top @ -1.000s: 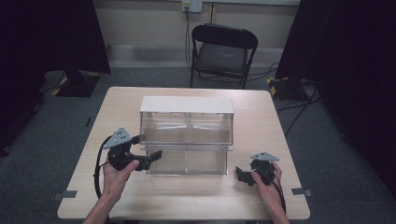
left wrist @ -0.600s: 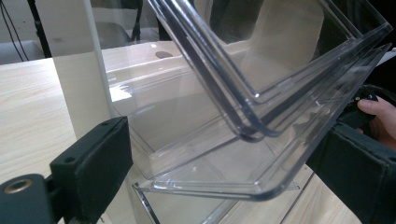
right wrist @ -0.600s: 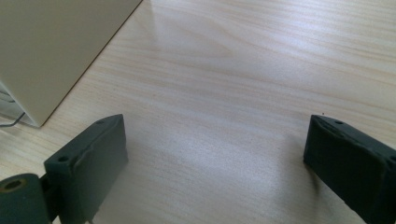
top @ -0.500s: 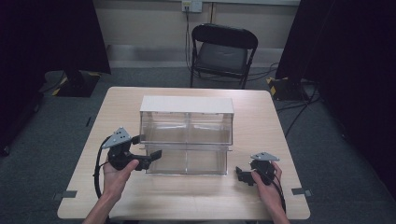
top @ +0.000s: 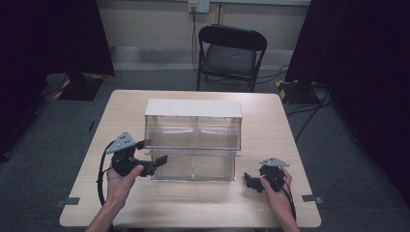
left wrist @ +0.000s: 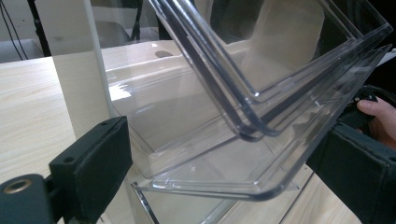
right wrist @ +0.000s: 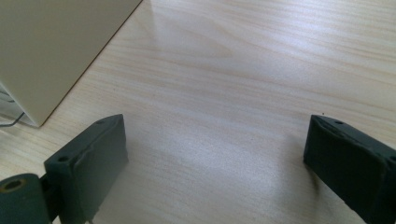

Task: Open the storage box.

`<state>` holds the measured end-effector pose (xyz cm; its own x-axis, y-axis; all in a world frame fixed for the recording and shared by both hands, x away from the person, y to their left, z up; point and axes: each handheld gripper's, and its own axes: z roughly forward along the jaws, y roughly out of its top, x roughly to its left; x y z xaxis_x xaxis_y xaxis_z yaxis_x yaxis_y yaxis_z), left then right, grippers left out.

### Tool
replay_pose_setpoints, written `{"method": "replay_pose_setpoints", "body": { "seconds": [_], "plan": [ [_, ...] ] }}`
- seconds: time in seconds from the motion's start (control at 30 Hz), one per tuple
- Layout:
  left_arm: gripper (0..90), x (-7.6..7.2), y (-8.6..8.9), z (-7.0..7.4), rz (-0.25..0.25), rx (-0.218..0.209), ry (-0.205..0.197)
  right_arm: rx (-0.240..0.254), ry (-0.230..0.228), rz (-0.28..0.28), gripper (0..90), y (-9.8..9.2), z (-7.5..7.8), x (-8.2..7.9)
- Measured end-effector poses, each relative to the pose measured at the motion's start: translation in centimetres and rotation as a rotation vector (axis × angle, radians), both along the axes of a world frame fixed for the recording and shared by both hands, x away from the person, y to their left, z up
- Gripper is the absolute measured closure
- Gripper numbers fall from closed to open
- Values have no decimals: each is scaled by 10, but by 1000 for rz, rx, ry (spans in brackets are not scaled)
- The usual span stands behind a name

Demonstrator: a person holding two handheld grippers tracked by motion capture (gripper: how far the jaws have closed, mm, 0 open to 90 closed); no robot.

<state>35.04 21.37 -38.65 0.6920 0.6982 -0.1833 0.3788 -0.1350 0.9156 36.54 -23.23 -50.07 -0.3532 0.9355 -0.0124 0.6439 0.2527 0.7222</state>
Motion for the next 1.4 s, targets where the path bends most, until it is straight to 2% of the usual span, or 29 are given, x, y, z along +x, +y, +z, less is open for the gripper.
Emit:
{"method": "replay_pose_setpoints", "body": {
  "seconds": [0.33,1.23,1.4],
  "plan": [
    [67,1,0,1,-6,9,-2,-1,-2,0,54,0,0,0],
    [64,0,0,-1,-5,-1,-9,-1,-1,0,54,0,0,0],
    [63,0,0,0,-3,14,-16,0,0,0,54,0,0,0]
  ]
}}
